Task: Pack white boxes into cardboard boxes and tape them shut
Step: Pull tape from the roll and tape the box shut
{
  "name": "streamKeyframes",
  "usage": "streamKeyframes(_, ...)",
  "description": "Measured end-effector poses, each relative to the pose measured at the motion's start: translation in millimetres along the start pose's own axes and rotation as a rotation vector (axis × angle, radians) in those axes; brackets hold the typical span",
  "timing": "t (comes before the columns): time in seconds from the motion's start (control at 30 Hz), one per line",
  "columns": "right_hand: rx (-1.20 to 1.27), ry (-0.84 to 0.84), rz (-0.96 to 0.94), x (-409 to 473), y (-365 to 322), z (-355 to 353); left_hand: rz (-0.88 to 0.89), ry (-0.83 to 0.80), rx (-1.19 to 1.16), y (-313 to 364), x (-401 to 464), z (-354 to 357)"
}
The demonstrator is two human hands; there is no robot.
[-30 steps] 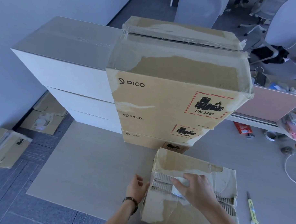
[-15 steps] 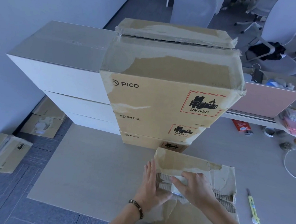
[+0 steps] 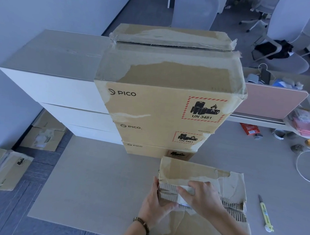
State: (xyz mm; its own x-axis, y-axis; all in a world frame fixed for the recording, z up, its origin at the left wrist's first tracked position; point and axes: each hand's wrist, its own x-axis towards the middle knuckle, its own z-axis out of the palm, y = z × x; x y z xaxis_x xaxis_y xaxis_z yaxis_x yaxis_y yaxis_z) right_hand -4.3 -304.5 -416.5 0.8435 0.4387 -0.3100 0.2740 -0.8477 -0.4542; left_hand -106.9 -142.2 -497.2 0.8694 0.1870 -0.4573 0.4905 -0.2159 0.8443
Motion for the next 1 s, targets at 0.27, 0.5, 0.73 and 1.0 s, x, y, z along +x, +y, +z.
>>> streamKeyframes(0.27, 0.066, 0.006, -0.080, 3.4, 12.4, 6.8, 0.075, -0.115, 0.027, 0.8, 10.1, -6.5)
streamKeyframes(0.5, 0.565, -0.139, -0.101, -5.3, 26.0, -4.0, 0.225, -0.153, 0.275, -0.4, 18.9, -8.3)
streamKeyframes(0.73, 0.518, -0.084, 0.062, -8.7, 37.2, -0.4, 0.191, -0.138, 0.288, -2.6, 21.1, -8.0)
streamKeyframes(1.0, 0.210, -0.086, -0.040, -6.8, 51.6, -24.9, 0.118, -0.197, 0.337, 4.3, 18.9, -10.1)
